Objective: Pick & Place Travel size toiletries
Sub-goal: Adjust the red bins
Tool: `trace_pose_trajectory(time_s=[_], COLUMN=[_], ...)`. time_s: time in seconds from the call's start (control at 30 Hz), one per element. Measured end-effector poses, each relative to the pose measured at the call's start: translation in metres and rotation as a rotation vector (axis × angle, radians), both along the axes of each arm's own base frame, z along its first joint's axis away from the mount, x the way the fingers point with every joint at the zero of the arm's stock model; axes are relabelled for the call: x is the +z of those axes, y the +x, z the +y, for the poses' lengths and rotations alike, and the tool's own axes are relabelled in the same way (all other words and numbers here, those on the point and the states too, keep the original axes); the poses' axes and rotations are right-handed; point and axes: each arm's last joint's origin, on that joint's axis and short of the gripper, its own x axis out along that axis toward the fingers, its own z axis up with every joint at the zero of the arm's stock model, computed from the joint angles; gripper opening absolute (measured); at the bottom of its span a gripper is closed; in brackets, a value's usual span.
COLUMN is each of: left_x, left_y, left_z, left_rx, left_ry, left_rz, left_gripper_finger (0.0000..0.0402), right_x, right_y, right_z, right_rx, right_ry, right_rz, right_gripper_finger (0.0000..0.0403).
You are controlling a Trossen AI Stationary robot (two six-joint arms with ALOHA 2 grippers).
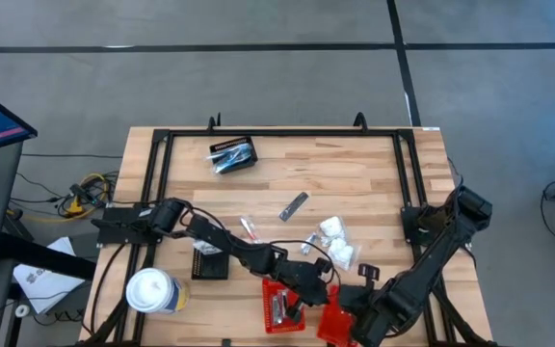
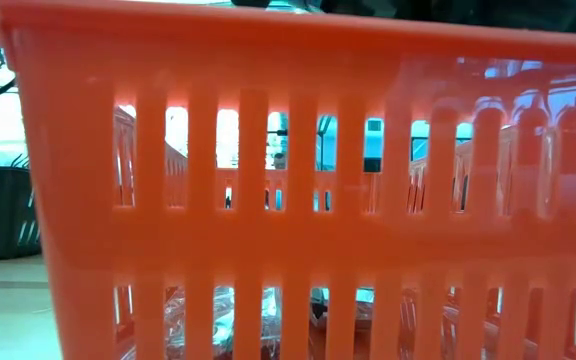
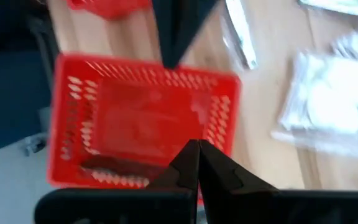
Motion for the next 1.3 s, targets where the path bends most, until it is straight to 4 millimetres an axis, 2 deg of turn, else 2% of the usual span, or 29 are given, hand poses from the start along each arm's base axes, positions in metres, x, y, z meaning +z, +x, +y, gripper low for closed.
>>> trace_pose_trajectory(time_s=[0.33,0.47,0.7,0.97,1.07,1.3], left_x=[0.000,0.001,0.000,0.000,0.000,0.000], left_y=[0.000,0.002,0.004,0.003,0.003,0.003], left_z=[0.000,0.003,0.010,0.009,0.009,0.010], left_rx=[-0.010,-0.016,-0.019,-0.017,-0.015,-0.009], left_ry=[0.024,0.030,0.019,0.024,0.025,0.029], left_rz=[-0.014,-0.025,-0.012,-0.007,-0.007,-0.003], left_gripper_finger=[0.0001,0.0001,0.0001,0.0001,0.0001,0.0001], right_x=[0.003,0.004,0.001,-0.034,-0.046,-0.068], right_y=[-0.036,-0.041,-0.042,-0.061,-0.056,-0.044], right_z=[0.002,0.003,0.023,0.033,0.032,0.012], right_rx=[-0.184,-0.227,-0.196,-0.235,-0.208,-0.213], right_ry=[-0.089,-0.100,0.069,0.177,0.218,0.179], right_rz=[0.065,0.055,0.031,0.138,0.120,0.148], right_gripper_finger=[0.0000,0.0000,0.0000,0.0000,0.0000,0.0000])
